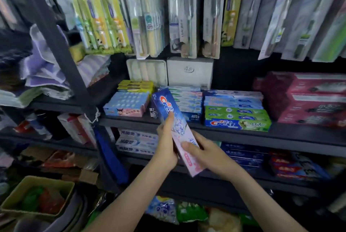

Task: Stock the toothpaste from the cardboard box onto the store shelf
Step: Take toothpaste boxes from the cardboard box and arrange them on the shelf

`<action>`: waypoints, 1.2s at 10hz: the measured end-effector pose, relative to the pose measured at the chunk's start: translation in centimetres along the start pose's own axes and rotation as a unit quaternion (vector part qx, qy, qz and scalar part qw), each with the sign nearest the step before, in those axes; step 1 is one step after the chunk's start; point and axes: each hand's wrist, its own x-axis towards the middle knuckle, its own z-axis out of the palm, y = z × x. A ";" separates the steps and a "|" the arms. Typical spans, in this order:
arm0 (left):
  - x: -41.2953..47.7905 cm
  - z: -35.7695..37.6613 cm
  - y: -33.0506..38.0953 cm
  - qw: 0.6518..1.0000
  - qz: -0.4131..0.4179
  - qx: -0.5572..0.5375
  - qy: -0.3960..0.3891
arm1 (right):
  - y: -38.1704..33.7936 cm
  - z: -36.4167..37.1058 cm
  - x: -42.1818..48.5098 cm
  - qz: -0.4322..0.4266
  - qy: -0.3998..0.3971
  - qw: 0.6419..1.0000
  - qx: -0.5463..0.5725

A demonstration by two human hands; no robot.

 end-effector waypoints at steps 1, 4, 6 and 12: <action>0.6 2.0 -0.1 0.999 -0.007 -0.017 -0.030 | -1.1 -2.2 -1.2 0.034 0.081 0.990 -0.108; -0.9 8.9 -1.3 0.985 -0.059 -0.014 -0.162 | -4.4 -10.8 -4.9 0.101 0.183 0.974 -0.088; 0.9 9.6 0.5 0.994 -0.048 -0.057 -0.074 | -4.9 -17.7 -2.9 0.015 0.271 0.901 -0.339; 7.2 10.3 5.4 0.978 0.038 -0.203 0.029 | 2.7 -22.5 11.0 -0.080 0.286 0.768 -0.568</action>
